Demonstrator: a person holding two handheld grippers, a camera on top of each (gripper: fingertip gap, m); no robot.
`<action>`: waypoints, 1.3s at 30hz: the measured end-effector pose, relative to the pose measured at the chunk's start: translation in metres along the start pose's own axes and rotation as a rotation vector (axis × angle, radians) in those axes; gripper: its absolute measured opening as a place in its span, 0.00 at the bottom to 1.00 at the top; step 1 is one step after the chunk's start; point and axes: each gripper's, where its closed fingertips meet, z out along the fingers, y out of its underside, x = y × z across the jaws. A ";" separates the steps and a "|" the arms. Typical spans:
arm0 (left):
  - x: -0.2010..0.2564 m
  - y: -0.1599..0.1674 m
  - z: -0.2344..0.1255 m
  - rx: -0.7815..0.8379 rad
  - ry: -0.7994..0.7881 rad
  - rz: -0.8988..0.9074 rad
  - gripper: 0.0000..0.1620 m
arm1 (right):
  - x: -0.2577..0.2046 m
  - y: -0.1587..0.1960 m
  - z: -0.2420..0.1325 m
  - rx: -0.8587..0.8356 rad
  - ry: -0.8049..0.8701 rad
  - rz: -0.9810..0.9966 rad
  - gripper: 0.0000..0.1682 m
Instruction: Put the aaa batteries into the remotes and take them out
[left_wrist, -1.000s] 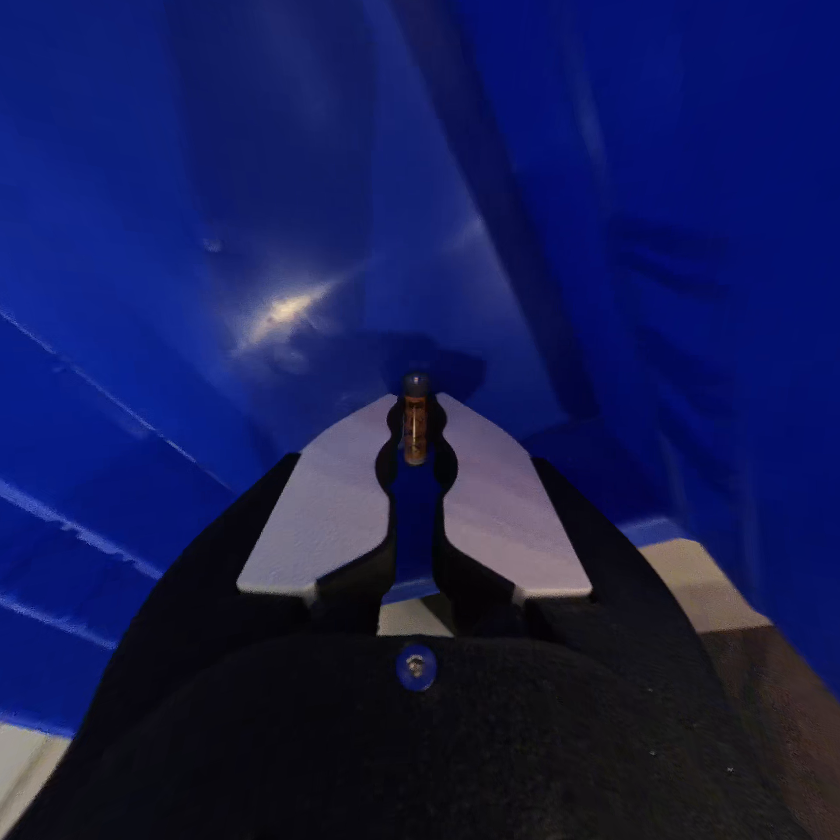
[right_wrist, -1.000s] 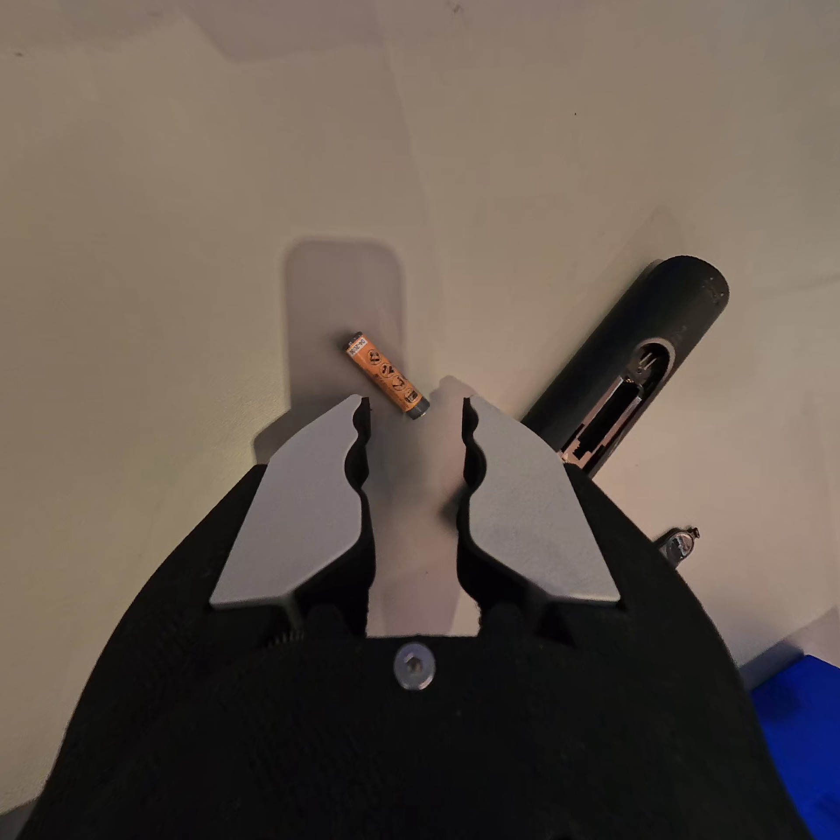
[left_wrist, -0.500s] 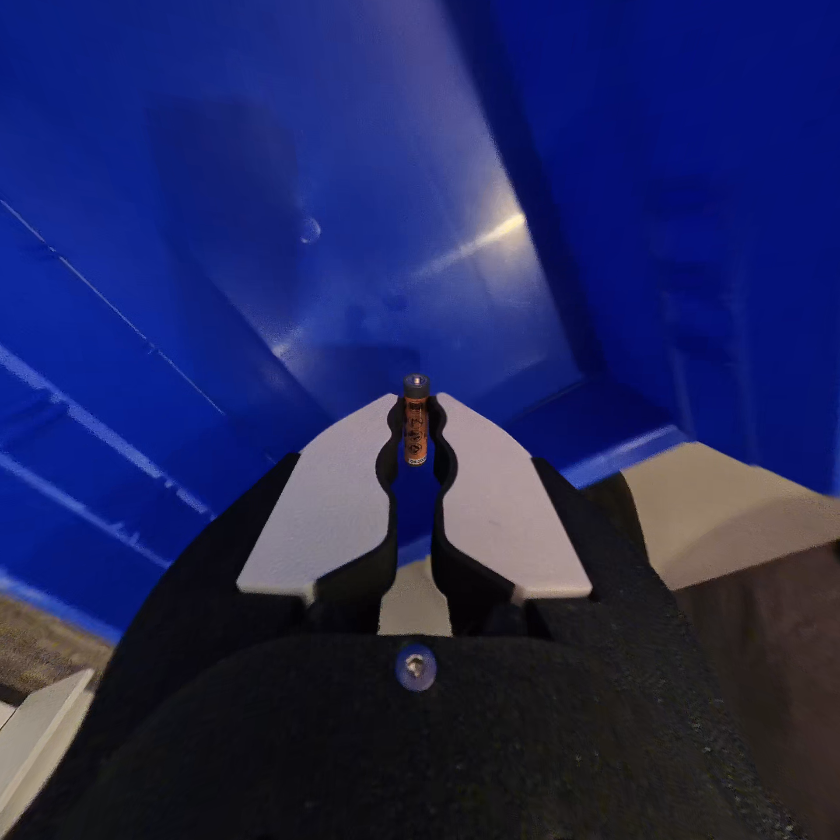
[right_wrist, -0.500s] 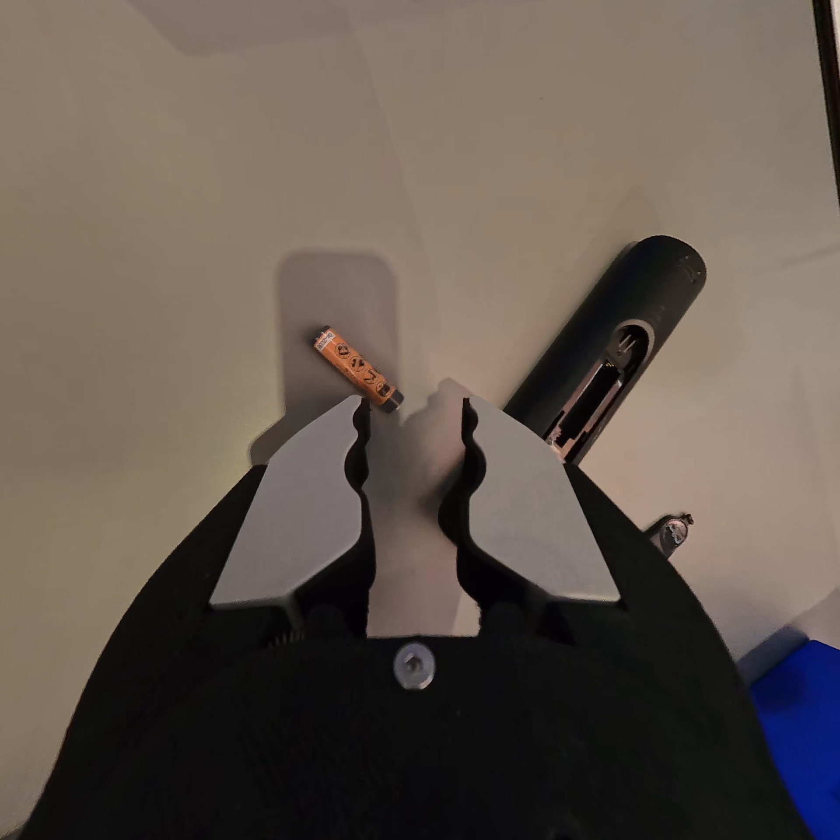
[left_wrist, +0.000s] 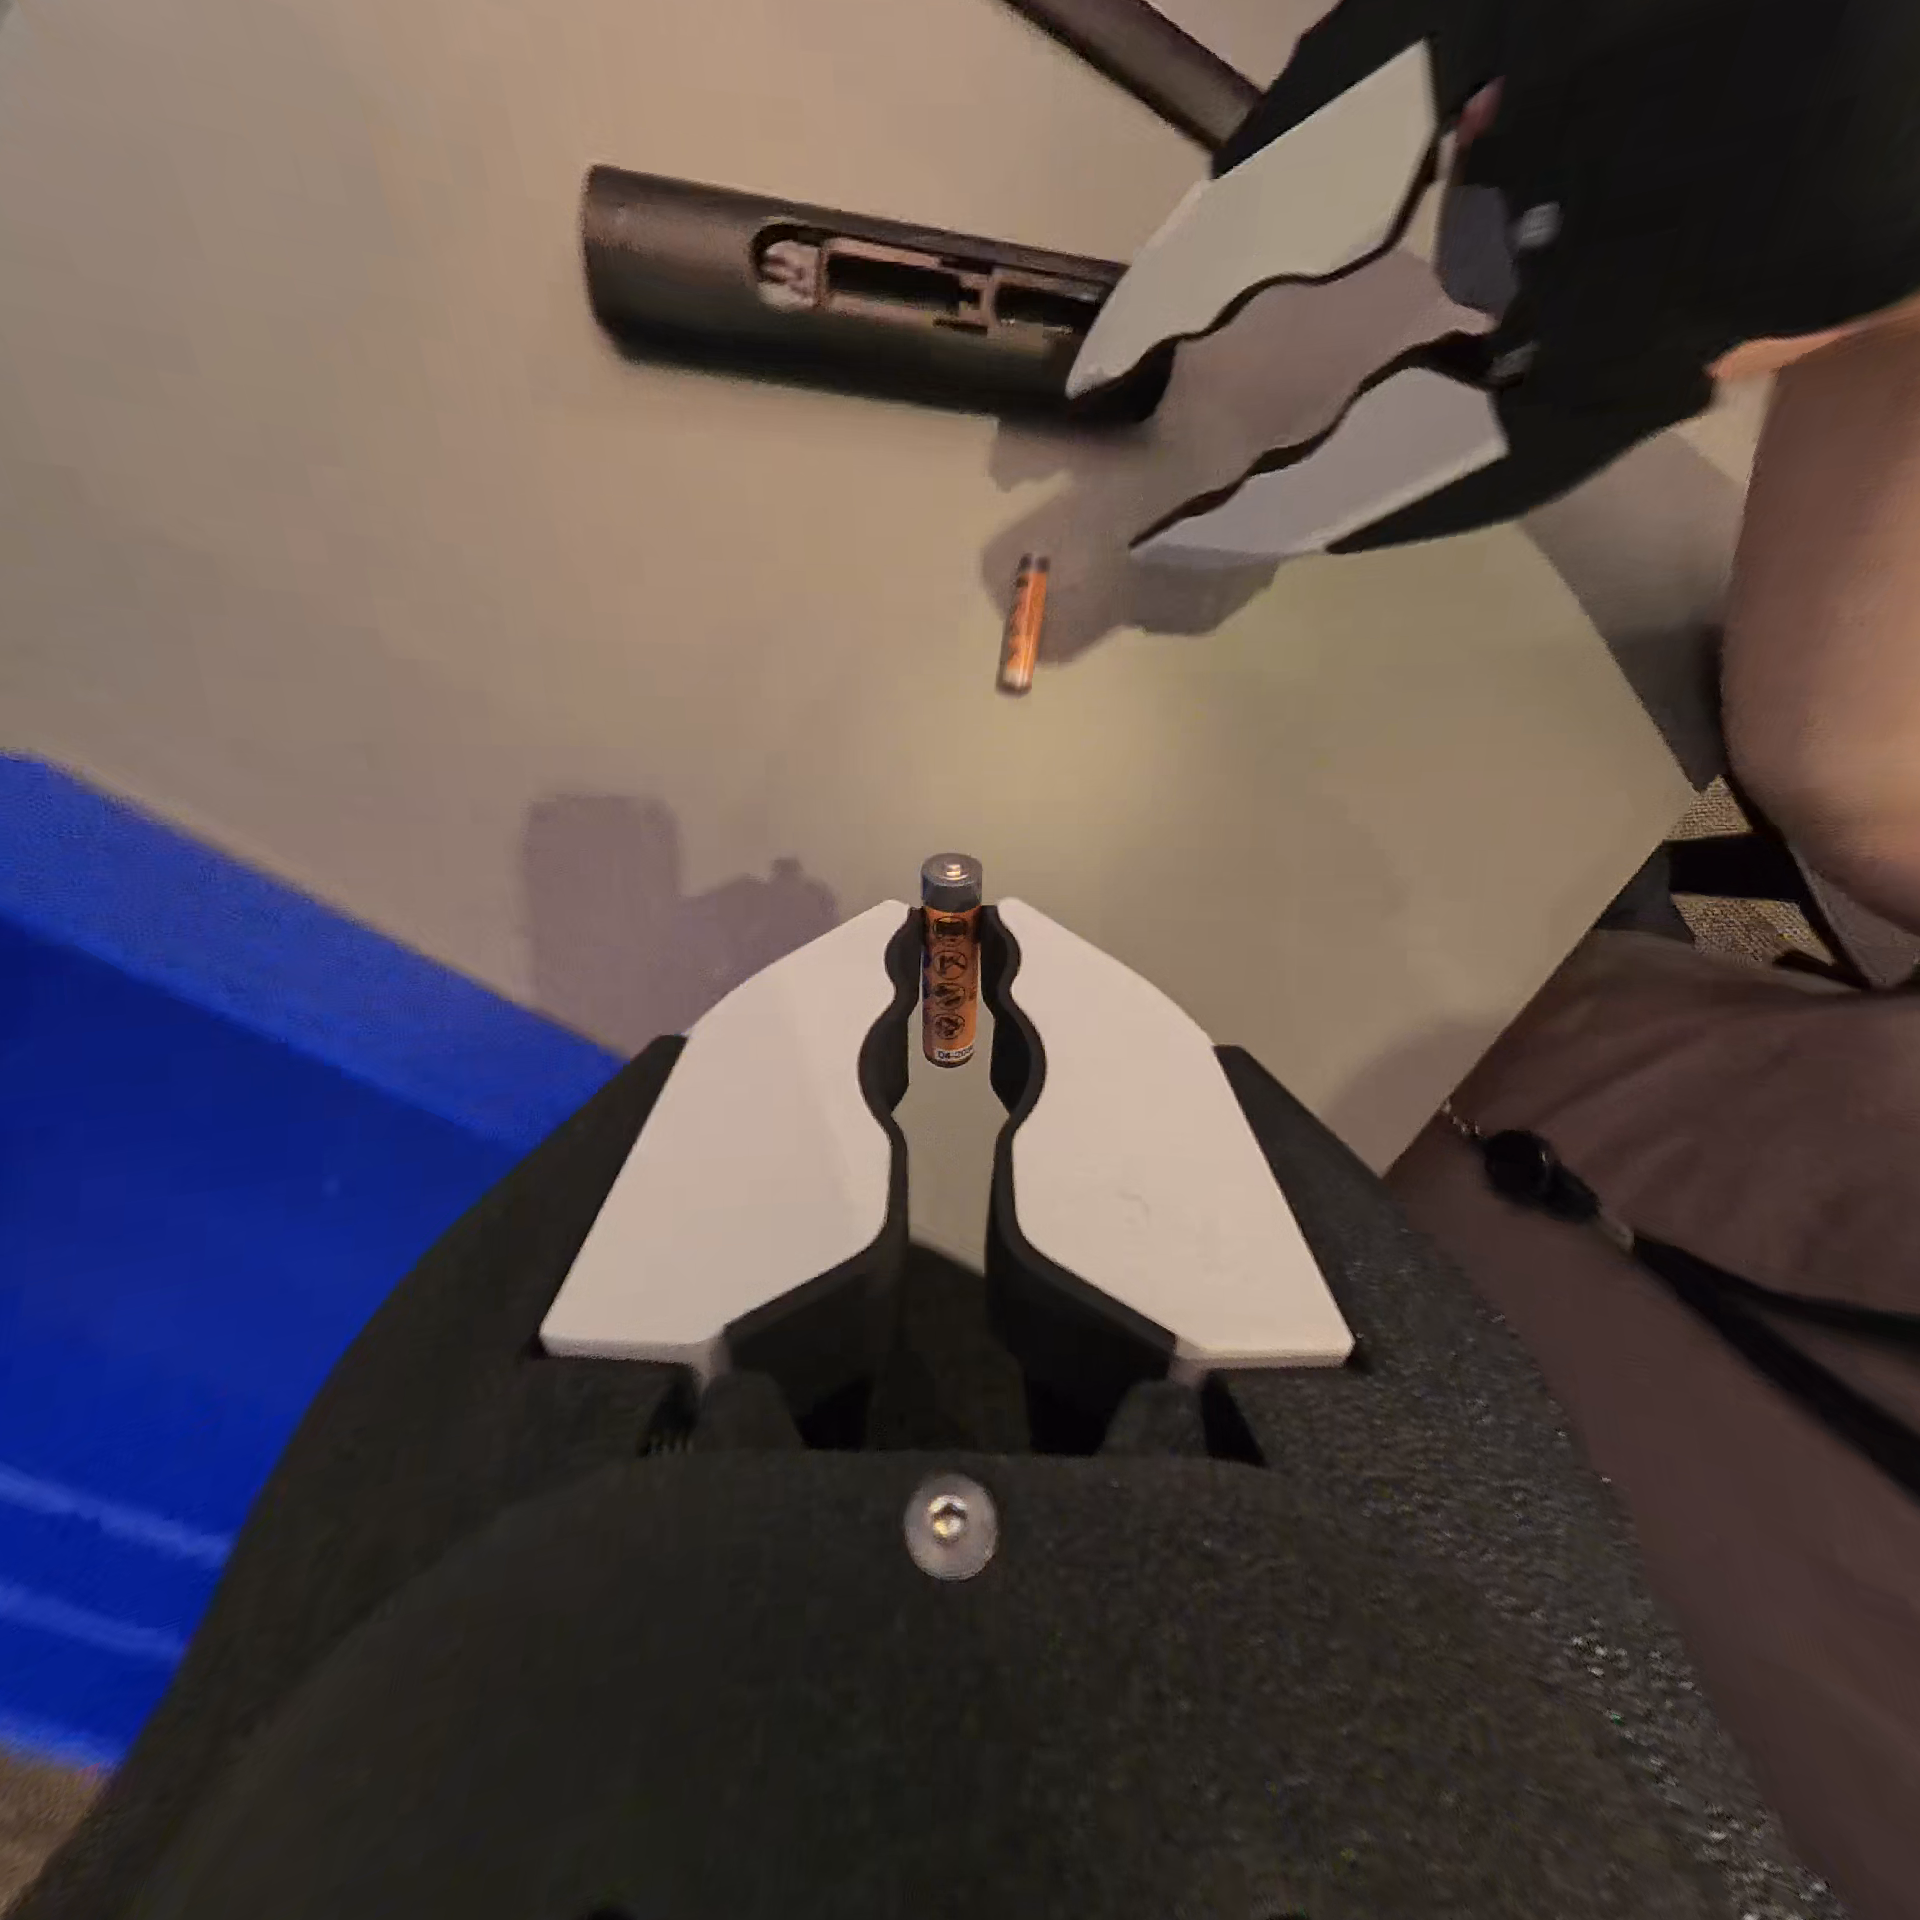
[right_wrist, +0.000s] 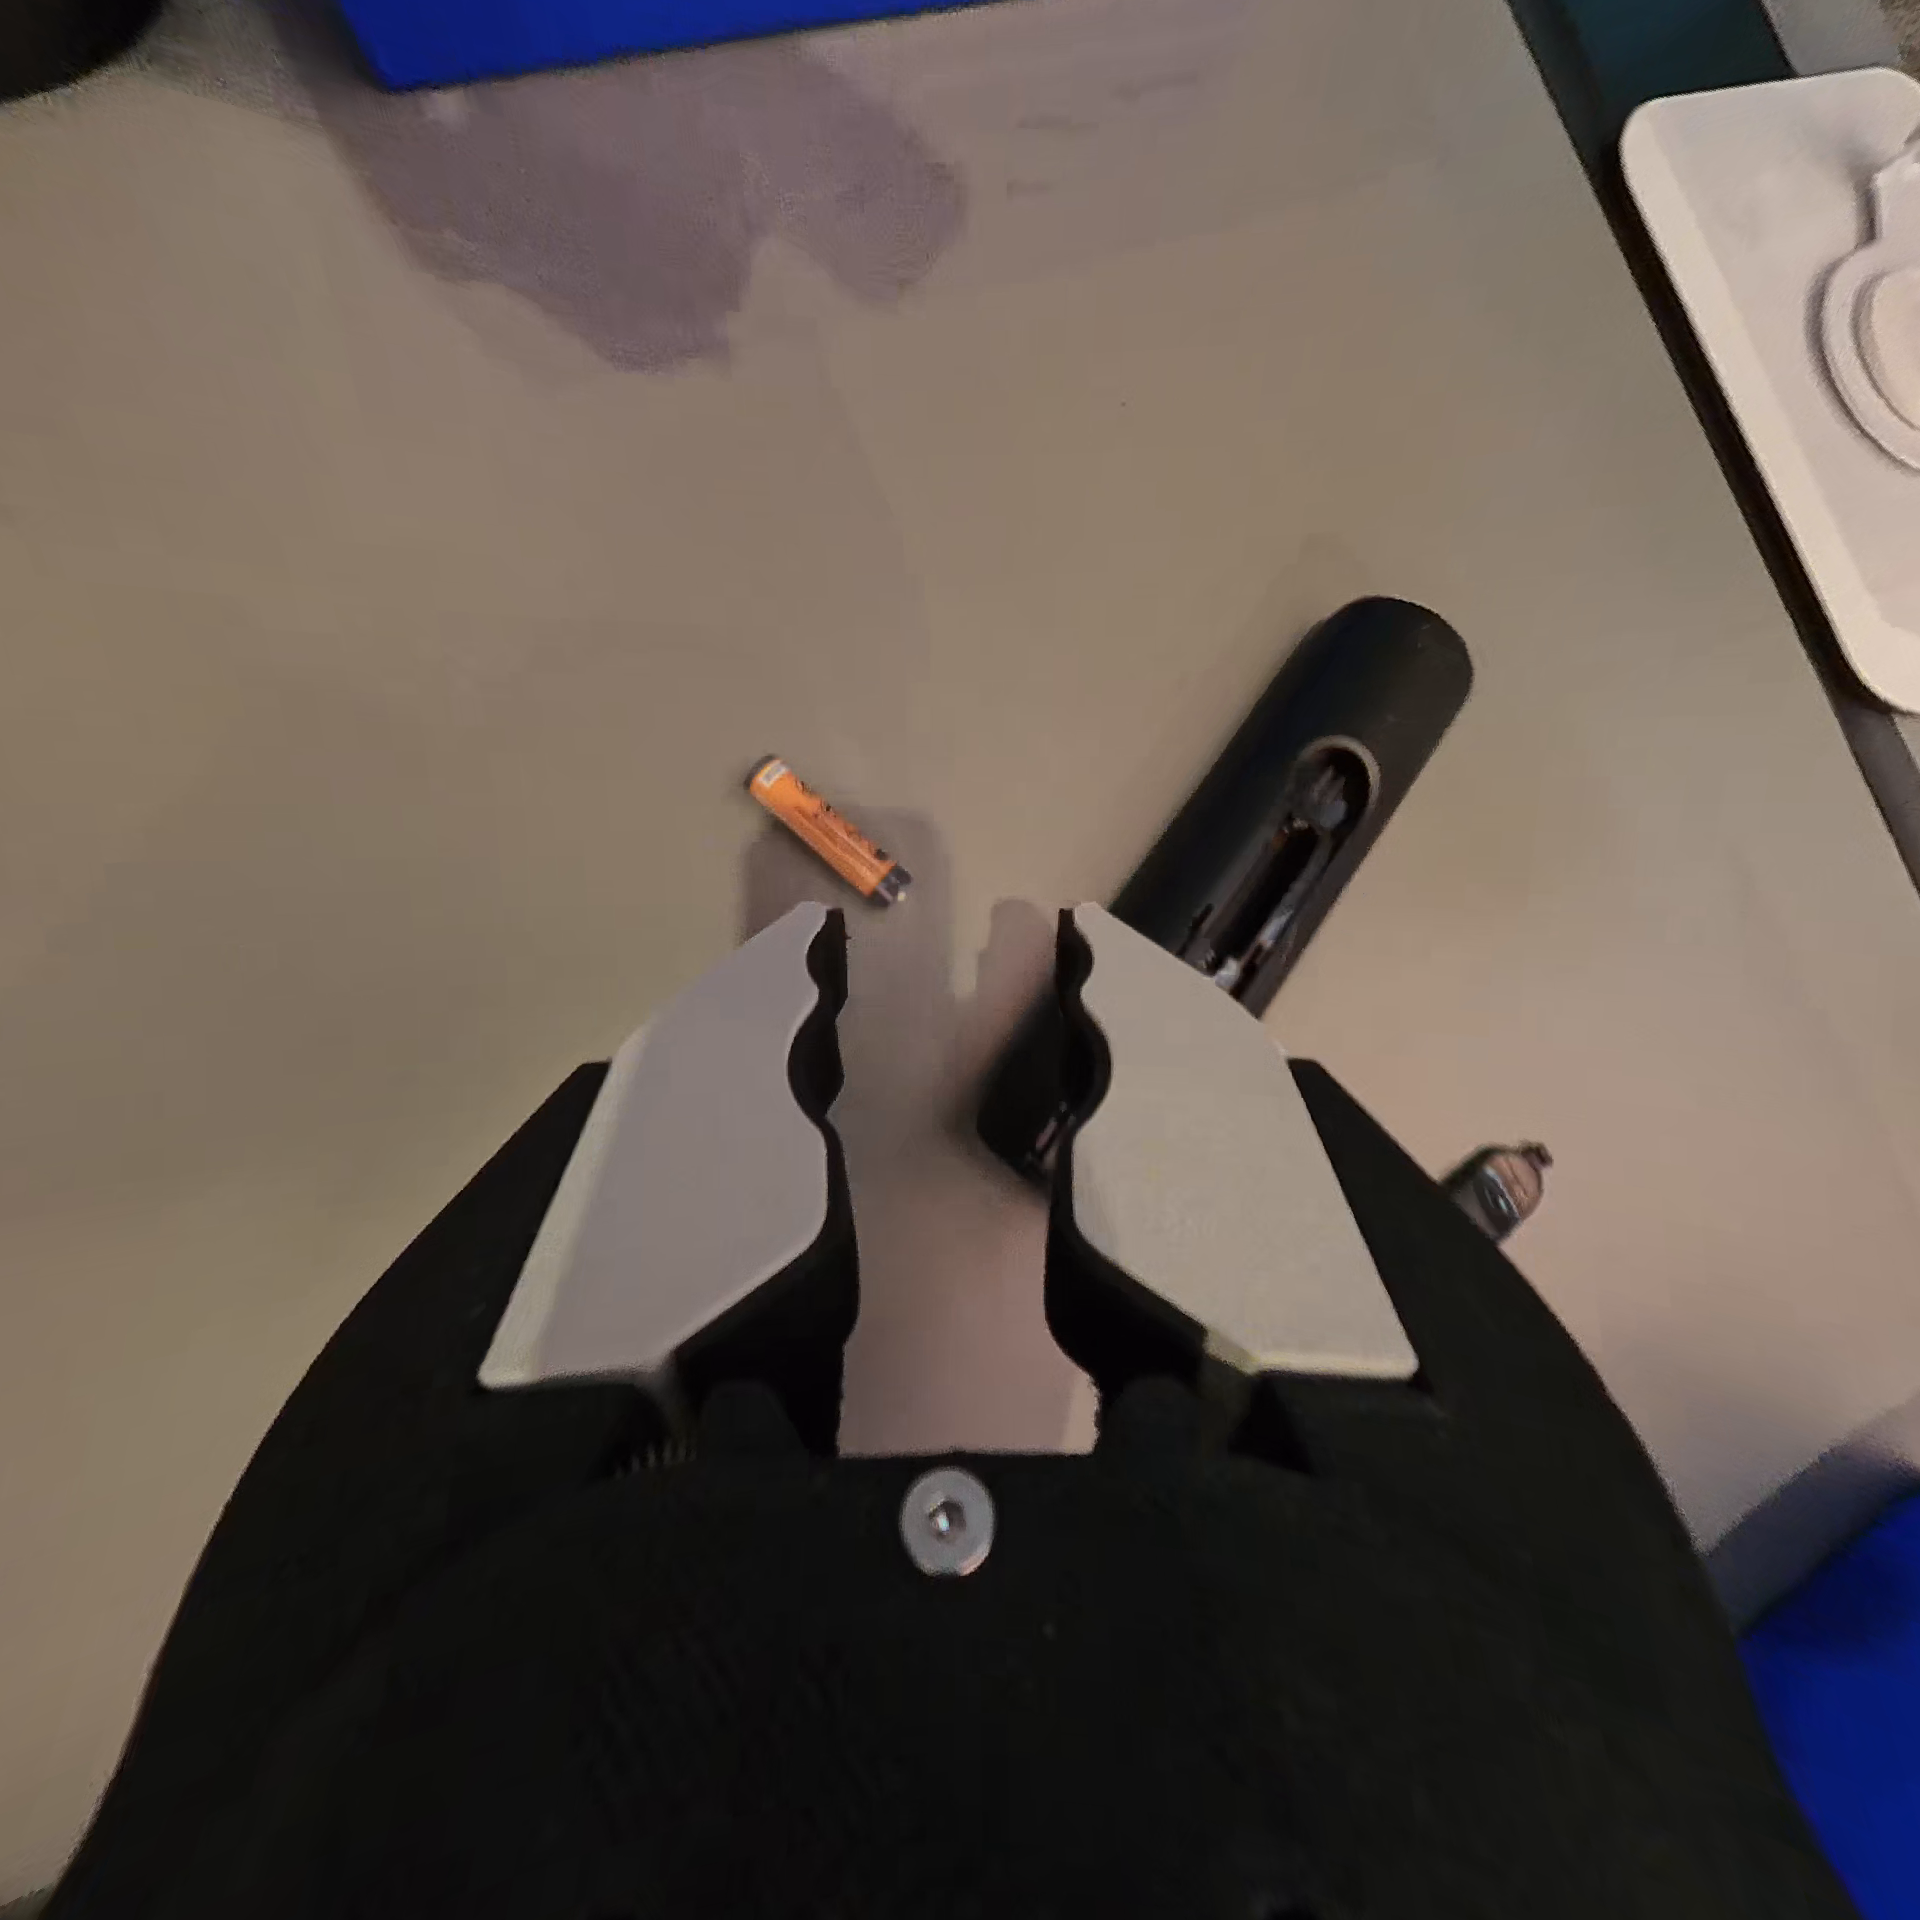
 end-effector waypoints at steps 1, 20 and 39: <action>0.000 -0.006 0.018 -0.016 0.008 0.000 0.06 | 0.001 0.003 -0.006 0.005 0.003 0.021 0.24; -0.031 -0.017 0.163 -0.194 -0.047 0.039 0.06 | -0.042 0.035 -0.010 0.026 -0.072 0.029 0.24; -0.045 -0.039 0.093 0.219 -0.155 -0.032 0.32 | -0.025 0.027 -0.005 0.085 0.022 0.073 0.24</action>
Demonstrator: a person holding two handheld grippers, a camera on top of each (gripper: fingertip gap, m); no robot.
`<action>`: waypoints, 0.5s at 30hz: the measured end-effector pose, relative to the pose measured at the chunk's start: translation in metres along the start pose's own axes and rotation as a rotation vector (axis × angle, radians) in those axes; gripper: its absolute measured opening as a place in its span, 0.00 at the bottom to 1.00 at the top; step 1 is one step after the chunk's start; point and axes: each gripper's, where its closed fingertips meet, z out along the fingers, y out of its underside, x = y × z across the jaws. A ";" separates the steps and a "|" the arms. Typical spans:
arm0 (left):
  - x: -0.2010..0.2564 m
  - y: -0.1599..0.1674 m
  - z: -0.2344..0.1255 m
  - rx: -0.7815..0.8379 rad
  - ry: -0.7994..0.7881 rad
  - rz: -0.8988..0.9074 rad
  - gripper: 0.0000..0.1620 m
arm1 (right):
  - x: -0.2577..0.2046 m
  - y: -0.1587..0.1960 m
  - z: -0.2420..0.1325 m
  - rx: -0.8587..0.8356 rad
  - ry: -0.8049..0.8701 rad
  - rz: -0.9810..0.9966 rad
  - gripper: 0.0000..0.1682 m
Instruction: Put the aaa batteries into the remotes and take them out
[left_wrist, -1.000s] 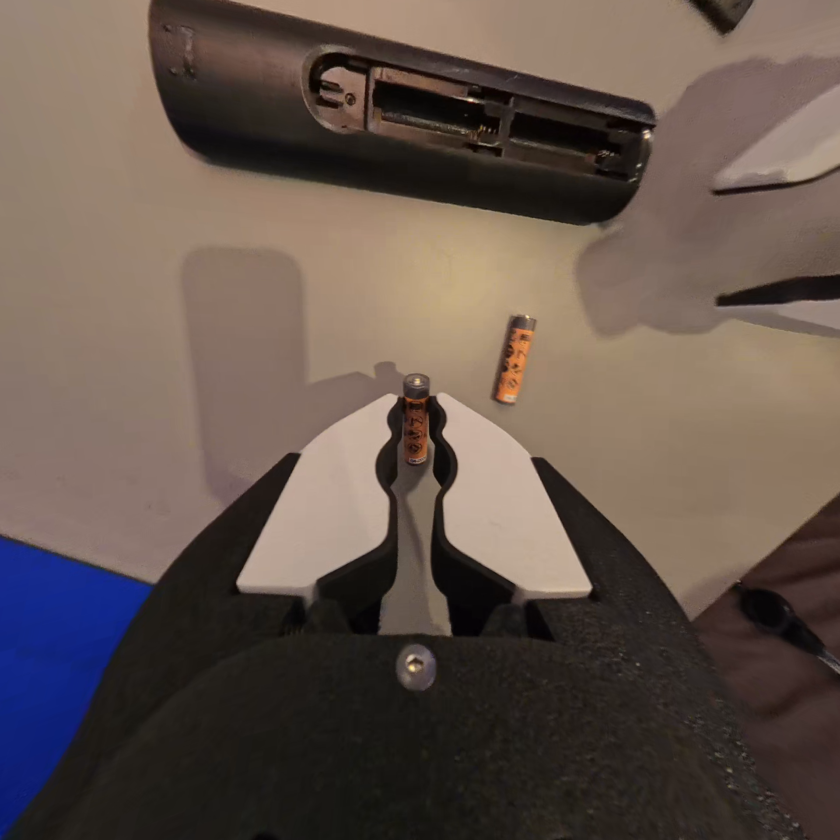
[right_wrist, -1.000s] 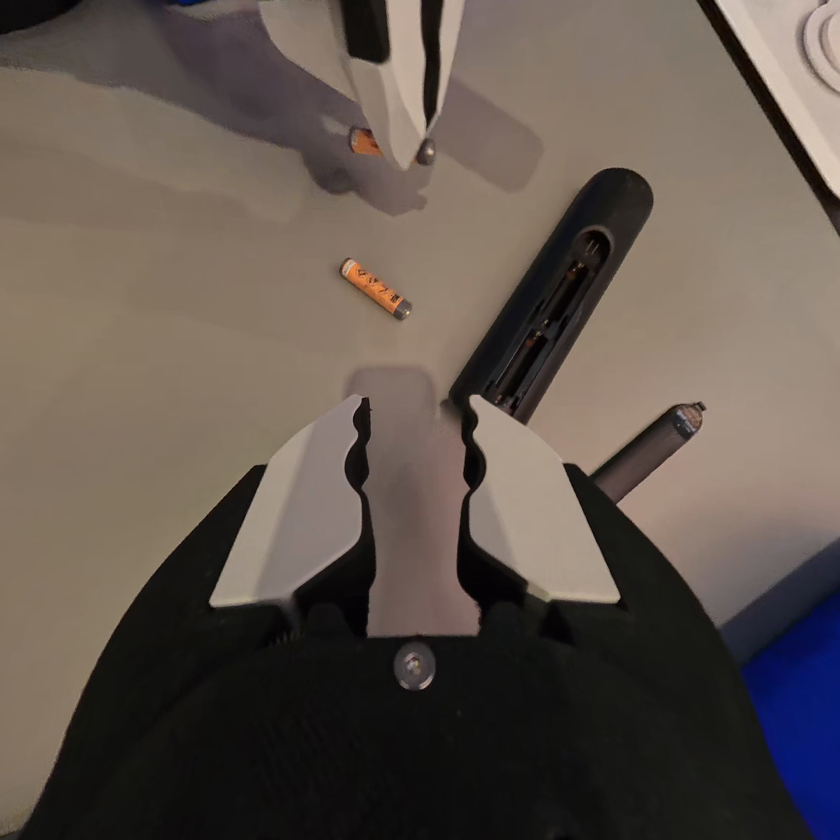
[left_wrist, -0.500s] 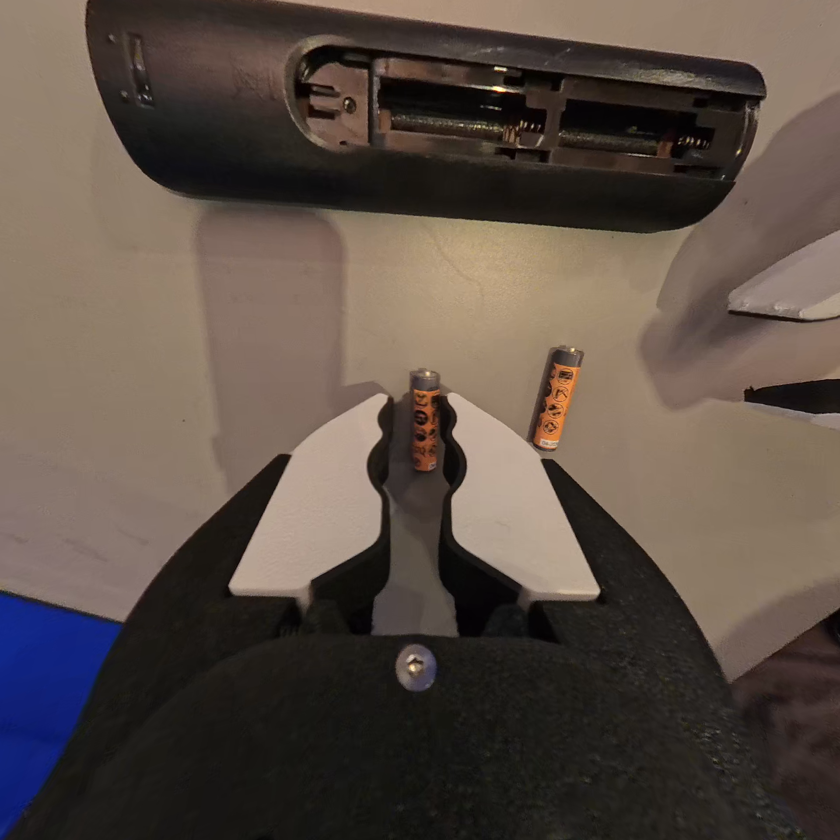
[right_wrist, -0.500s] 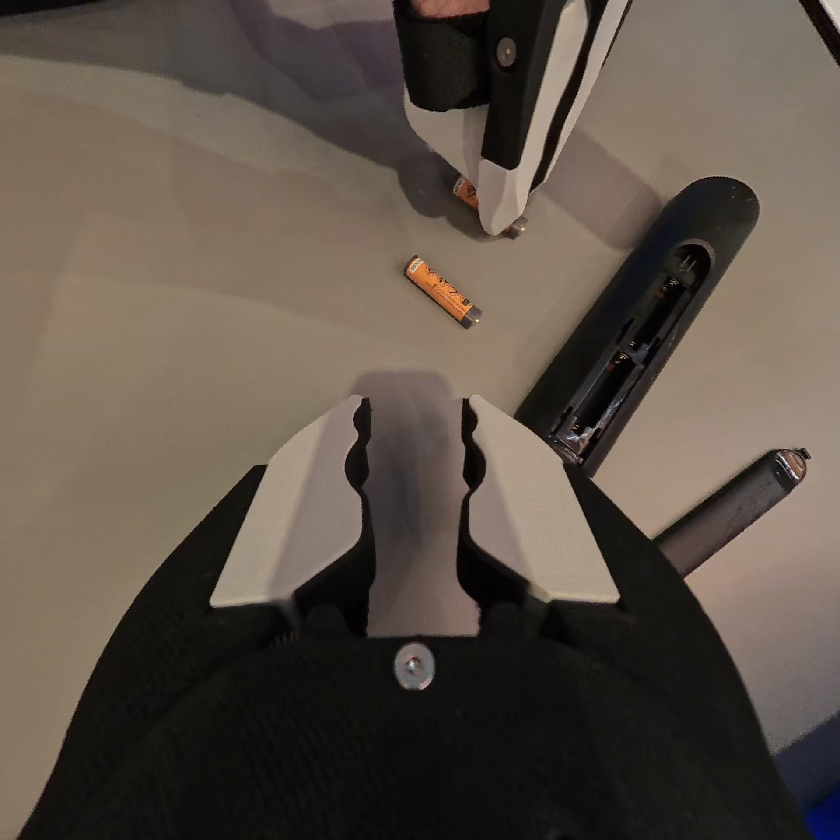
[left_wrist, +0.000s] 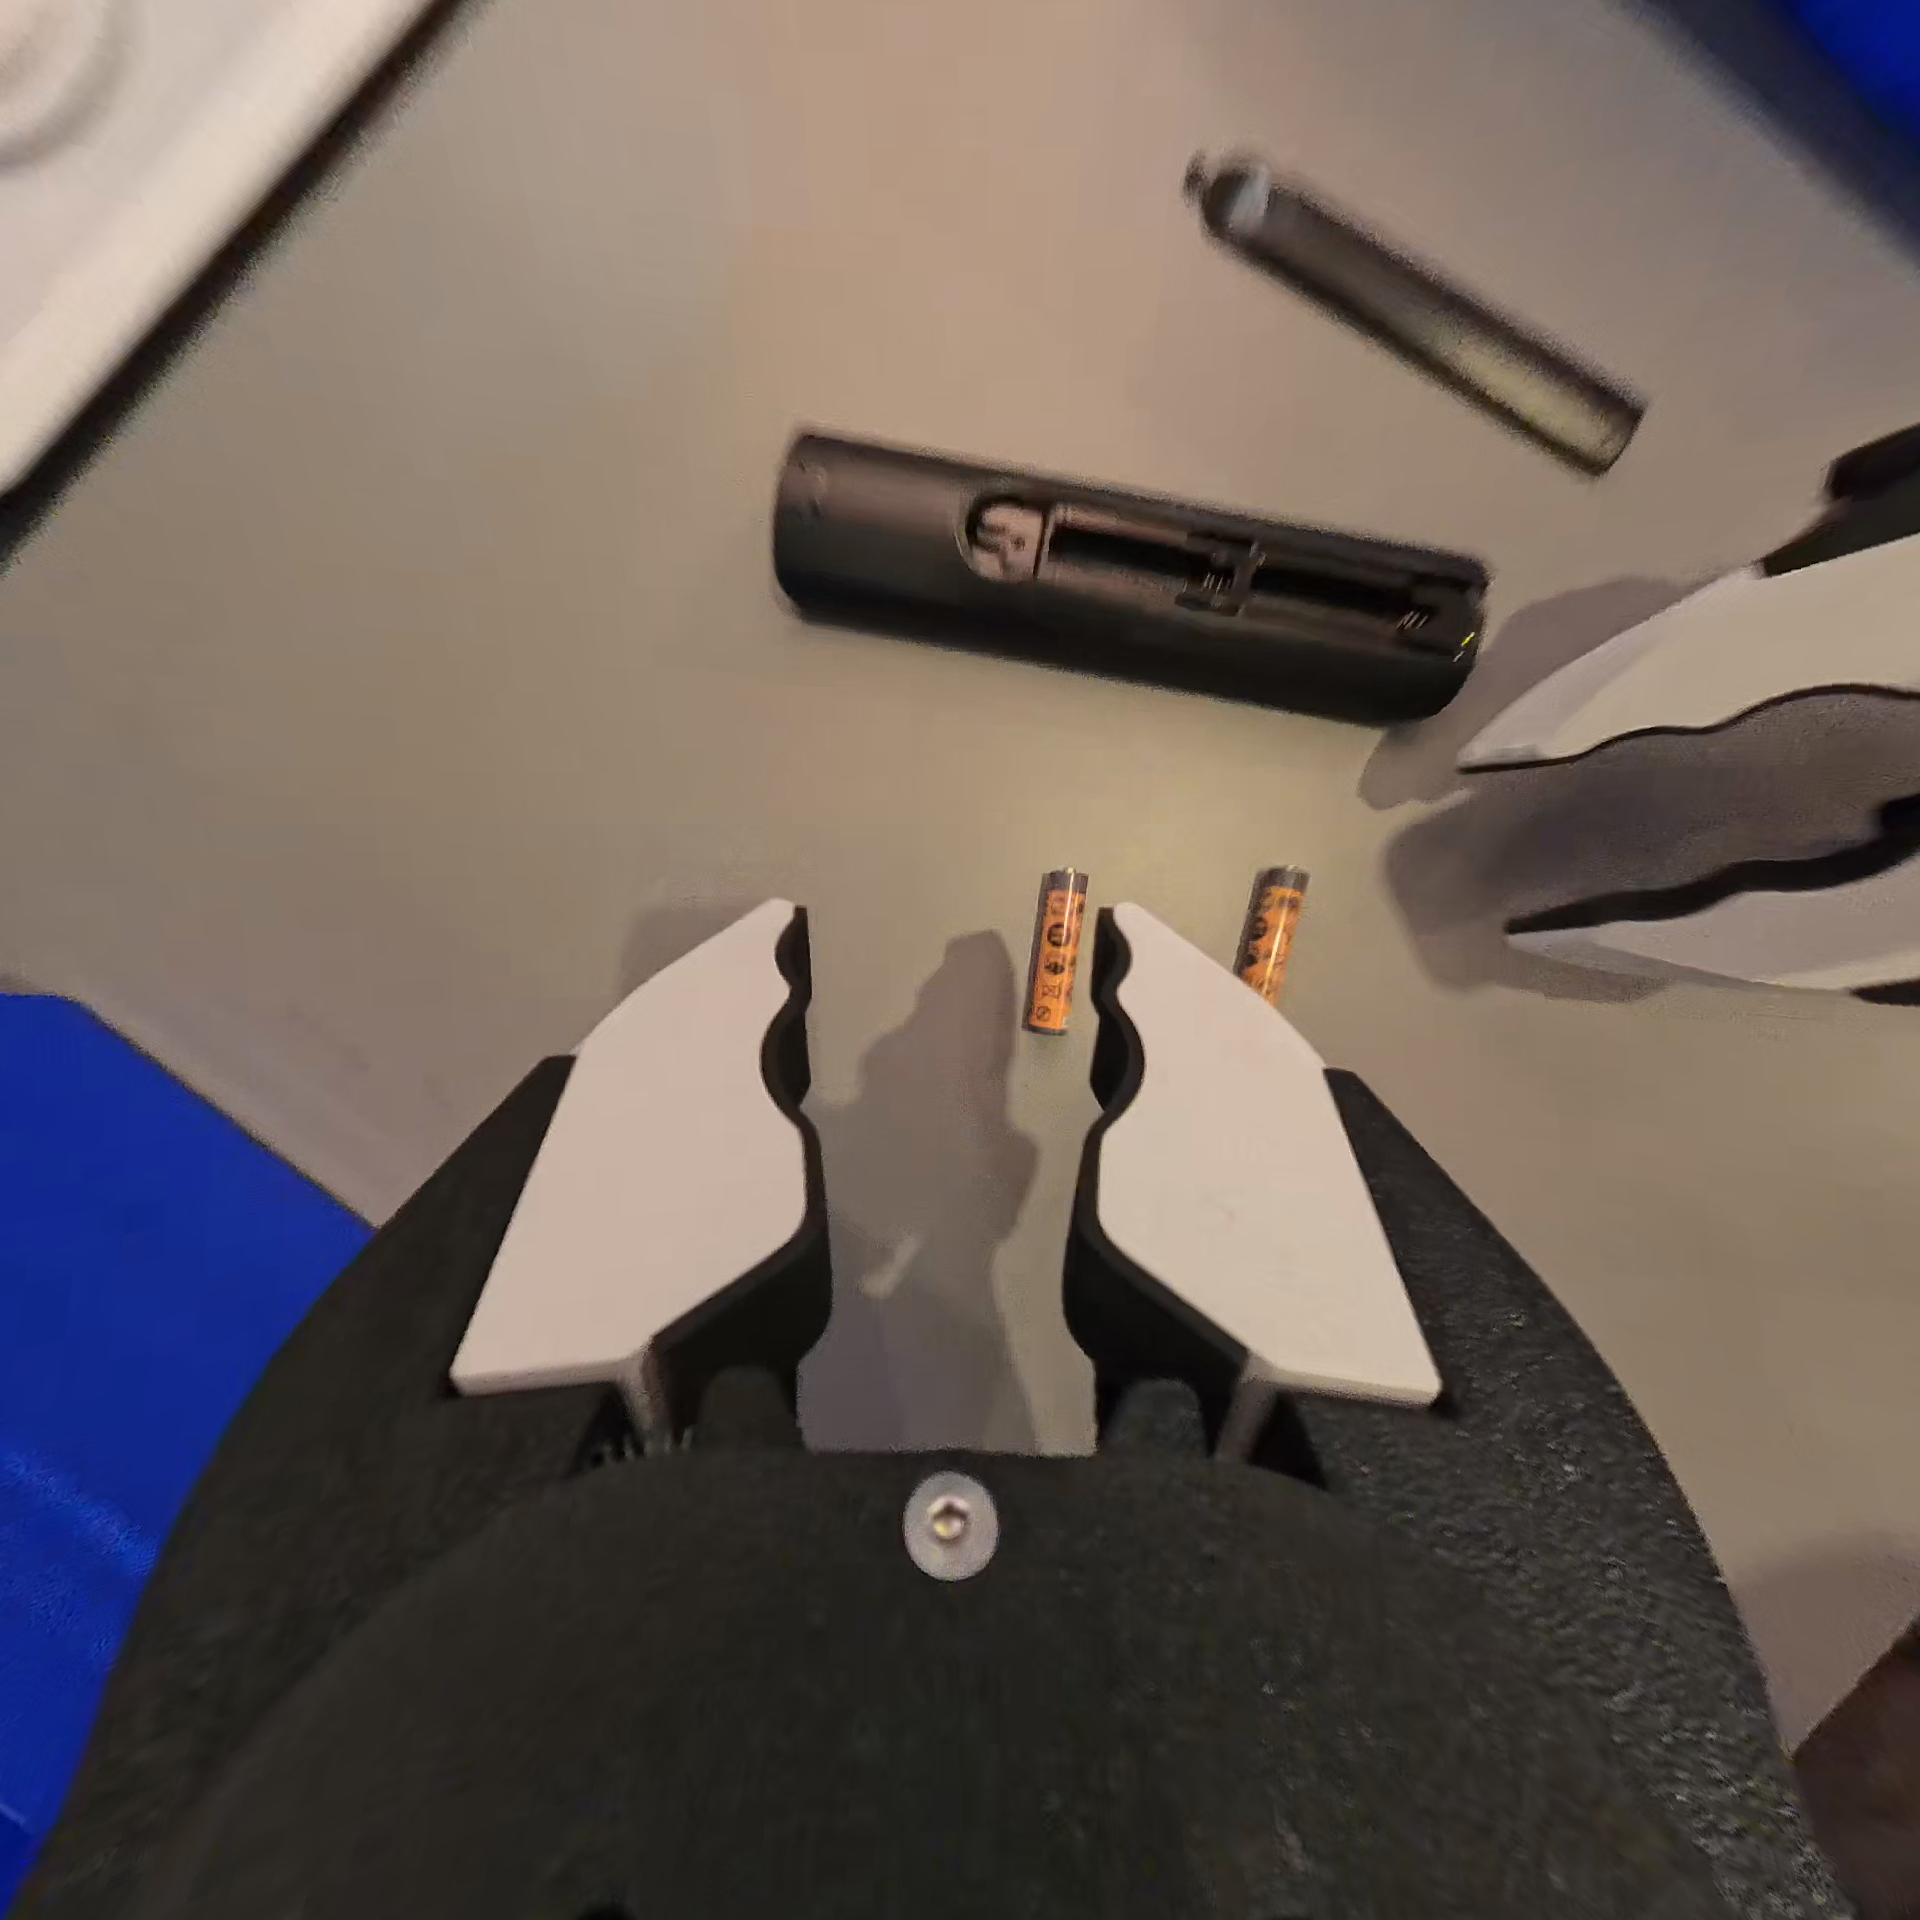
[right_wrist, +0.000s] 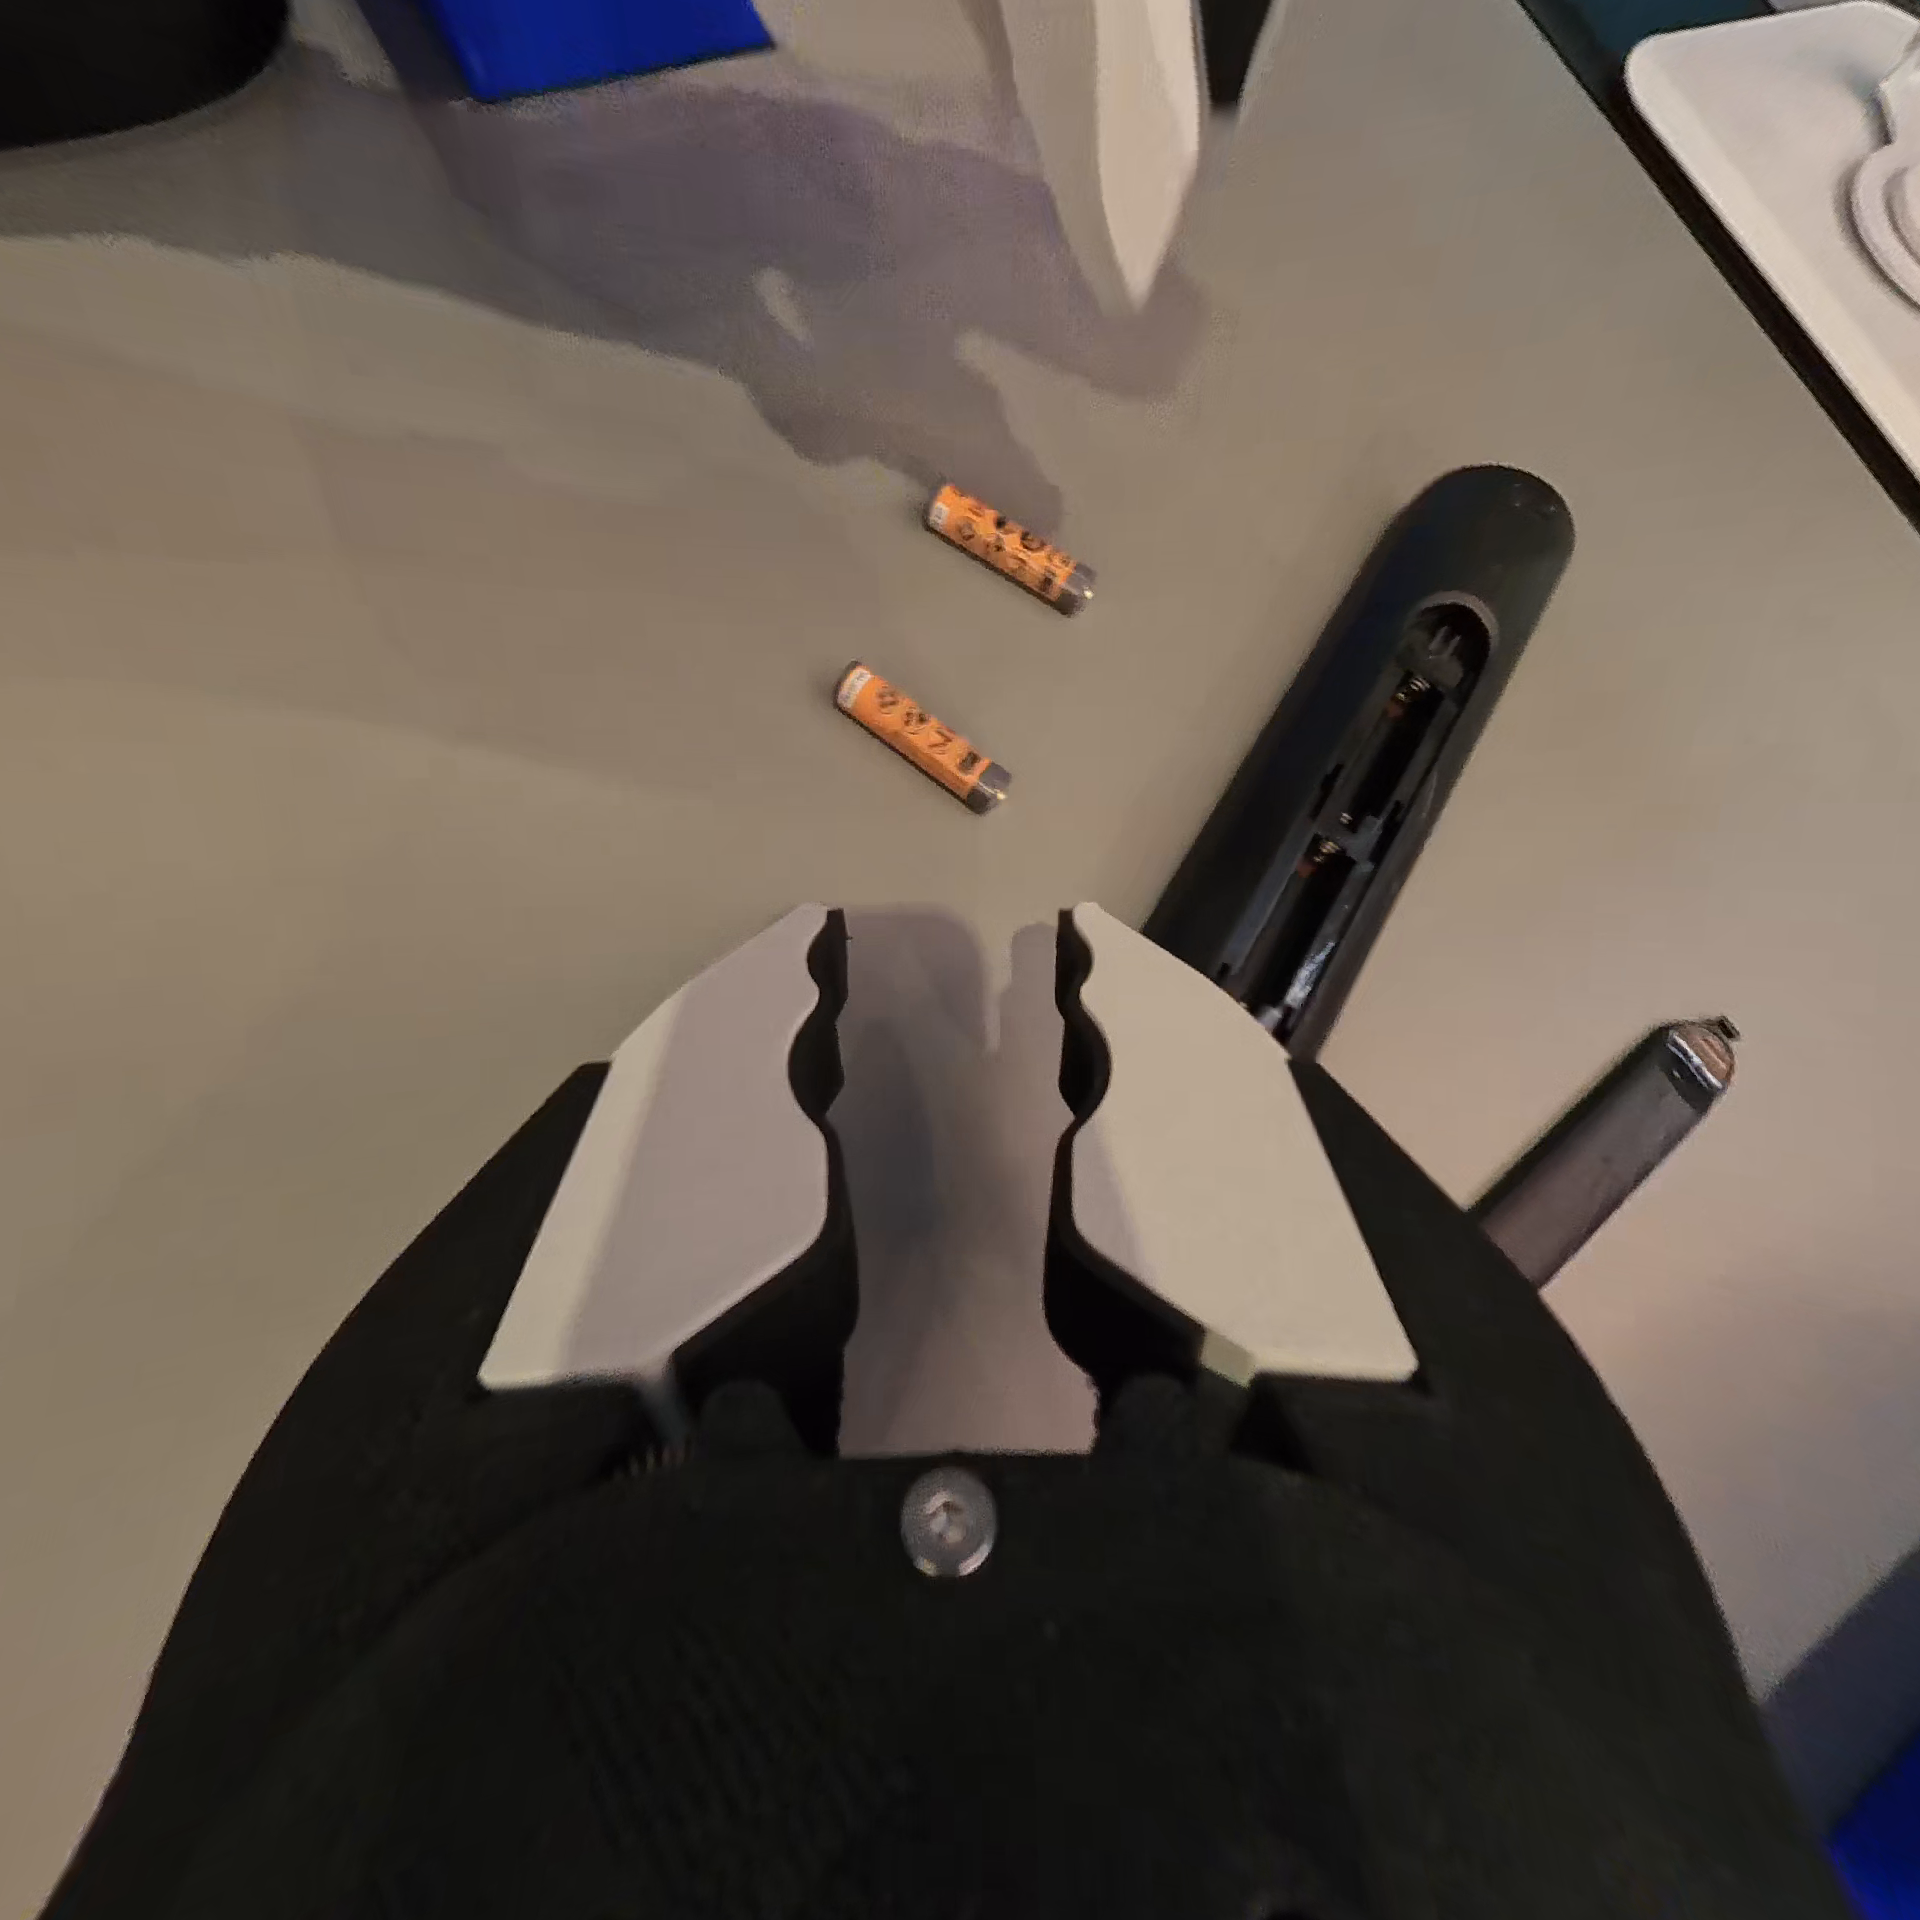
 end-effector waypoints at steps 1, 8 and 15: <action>-0.001 -0.007 -0.013 0.071 -0.008 -0.007 0.33 | 0.006 0.001 -0.001 -0.007 0.032 0.011 0.24; -0.008 -0.044 -0.124 0.703 -0.013 -0.080 0.43 | 0.074 -0.004 -0.003 -0.037 0.269 0.246 0.27; -0.005 -0.036 -0.136 0.840 0.142 -0.049 0.49 | 0.086 0.005 0.041 -0.254 0.307 0.357 0.33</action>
